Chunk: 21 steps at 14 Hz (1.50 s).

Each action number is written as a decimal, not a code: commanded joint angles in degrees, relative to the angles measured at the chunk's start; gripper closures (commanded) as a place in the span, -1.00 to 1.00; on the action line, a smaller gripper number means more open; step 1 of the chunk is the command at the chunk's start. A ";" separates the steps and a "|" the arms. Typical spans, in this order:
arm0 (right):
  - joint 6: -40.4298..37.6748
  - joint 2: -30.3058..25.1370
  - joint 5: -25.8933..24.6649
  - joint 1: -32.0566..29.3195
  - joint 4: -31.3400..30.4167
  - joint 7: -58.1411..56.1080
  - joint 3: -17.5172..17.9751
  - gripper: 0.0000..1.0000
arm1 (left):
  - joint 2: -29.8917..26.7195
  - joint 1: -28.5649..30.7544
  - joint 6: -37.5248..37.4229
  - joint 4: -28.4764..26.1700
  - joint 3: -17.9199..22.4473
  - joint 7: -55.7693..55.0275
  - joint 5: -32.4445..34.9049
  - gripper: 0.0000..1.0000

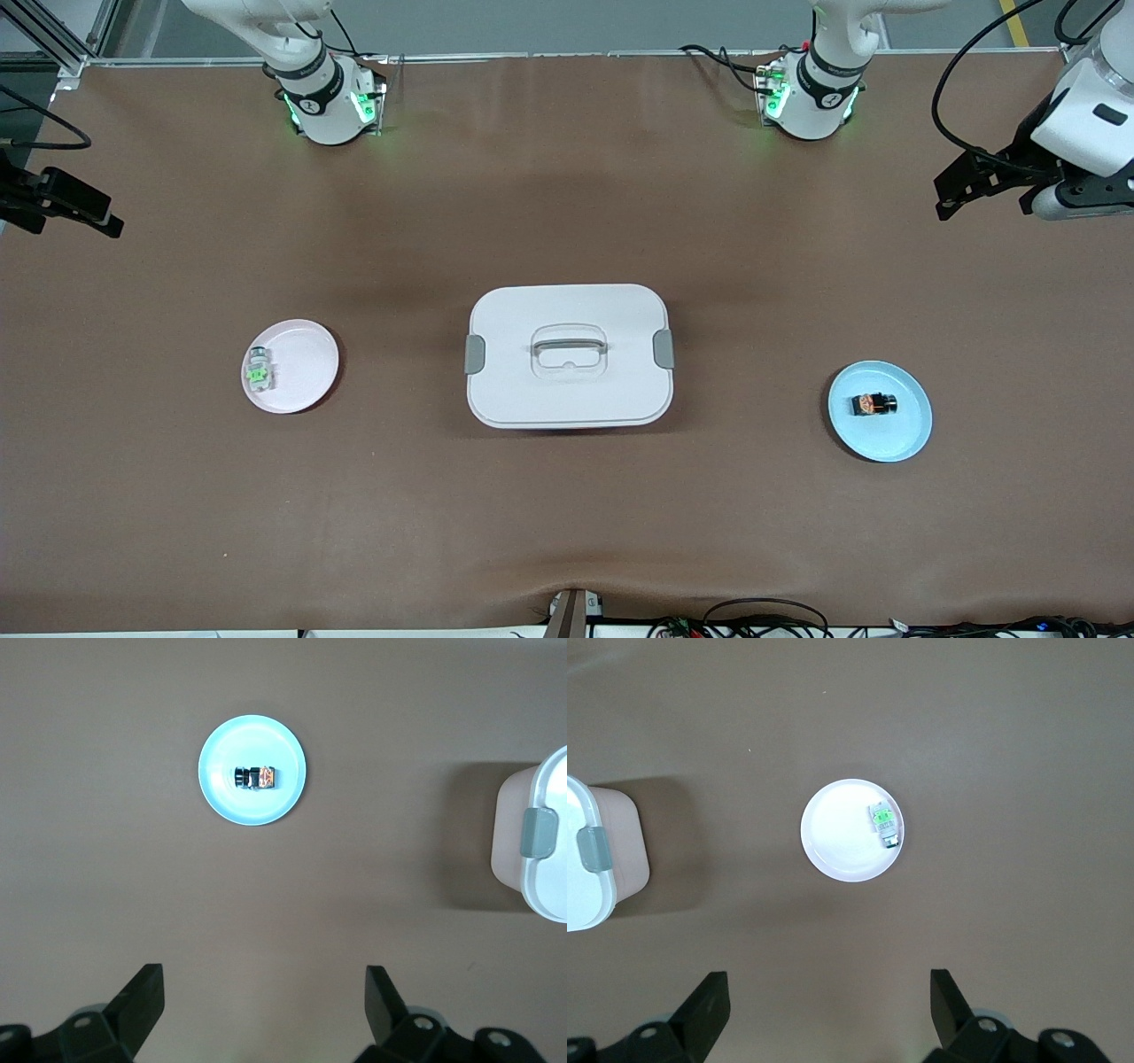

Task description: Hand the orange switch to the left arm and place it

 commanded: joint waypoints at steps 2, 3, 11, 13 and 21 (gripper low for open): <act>0.85 -1.98 0.49 -0.03 -2.16 0.37 -0.20 -1.00 | -0.43 0.19 0.49 0.01 0.01 1.01 -0.70 -1.00; 0.85 -1.90 0.49 -0.03 -2.07 0.37 -0.20 -1.00 | -0.34 0.19 0.49 0.01 0.01 1.01 -0.70 -1.00; 1.12 -1.98 0.49 -0.03 -2.16 0.37 -0.20 -1.00 | -0.43 0.28 0.23 0.27 0.01 1.19 -0.70 -1.00; 1.12 -1.90 0.49 -0.12 -2.16 0.37 -0.20 -1.00 | -0.17 0.28 0.23 0.44 0.01 1.80 -0.70 -1.00; 1.12 -1.98 0.49 -0.03 -2.07 0.37 -0.29 -1.00 | 0.28 0.11 0.14 1.32 0.01 1.98 -0.70 -1.00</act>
